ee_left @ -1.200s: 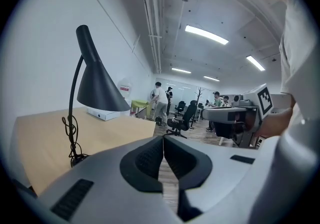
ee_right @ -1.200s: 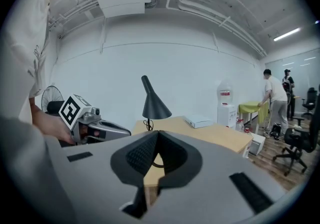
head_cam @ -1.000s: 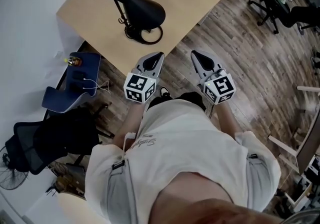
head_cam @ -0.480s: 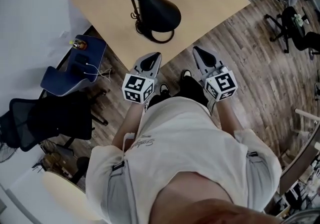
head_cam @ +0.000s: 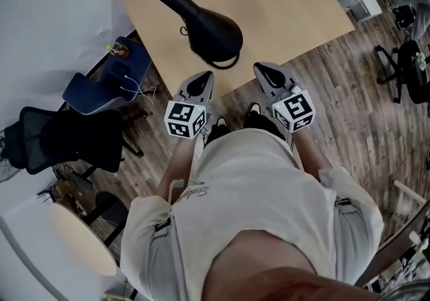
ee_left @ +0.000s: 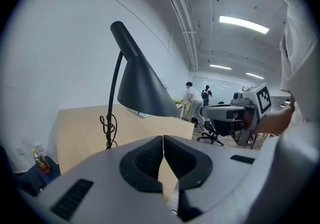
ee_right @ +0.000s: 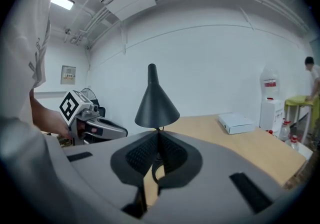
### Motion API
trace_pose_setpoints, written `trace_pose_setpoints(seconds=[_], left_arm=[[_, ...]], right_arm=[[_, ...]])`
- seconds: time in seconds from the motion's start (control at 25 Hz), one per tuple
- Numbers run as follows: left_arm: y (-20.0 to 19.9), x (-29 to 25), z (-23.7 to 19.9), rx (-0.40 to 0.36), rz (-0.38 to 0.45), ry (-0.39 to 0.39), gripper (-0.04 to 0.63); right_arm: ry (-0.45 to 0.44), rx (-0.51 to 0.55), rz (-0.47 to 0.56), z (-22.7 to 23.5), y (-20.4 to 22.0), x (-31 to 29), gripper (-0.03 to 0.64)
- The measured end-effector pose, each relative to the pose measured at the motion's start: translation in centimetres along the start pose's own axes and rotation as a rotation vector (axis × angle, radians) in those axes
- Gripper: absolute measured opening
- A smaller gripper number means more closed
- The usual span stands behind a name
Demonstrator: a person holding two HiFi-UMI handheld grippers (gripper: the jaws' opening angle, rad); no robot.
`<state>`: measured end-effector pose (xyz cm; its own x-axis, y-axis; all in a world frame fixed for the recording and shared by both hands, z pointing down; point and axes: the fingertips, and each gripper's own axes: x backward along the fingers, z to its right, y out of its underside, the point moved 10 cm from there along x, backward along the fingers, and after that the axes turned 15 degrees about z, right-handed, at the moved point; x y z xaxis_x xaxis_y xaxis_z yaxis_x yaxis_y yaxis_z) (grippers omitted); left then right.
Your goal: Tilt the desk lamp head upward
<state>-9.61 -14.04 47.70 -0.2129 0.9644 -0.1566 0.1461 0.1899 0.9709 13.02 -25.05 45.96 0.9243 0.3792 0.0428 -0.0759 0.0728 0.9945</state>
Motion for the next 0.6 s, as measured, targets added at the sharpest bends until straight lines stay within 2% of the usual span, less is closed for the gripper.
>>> trace_pose_setpoints(seconds=[0.2, 0.36, 0.6], left_arm=[[0.1, -1.4, -0.3, -0.016, -0.004, -0.062, 0.015], [0.8, -1.3, -1.9, -0.017, -0.021, -0.073, 0.015], [2.3, -2.0, -4.2, -0.019, -0.057, -0.013, 0.015]], right_arm=[[-0.067, -0.039, -0.017, 1.2, 1.2, -1.4, -0.005], [-0.089, -0.046, -0.037, 0.5, 1.9, -2.9, -0.005], [-0.019, -0.021, -0.054, -0.2, 1.9, -4.1, -0.005]])
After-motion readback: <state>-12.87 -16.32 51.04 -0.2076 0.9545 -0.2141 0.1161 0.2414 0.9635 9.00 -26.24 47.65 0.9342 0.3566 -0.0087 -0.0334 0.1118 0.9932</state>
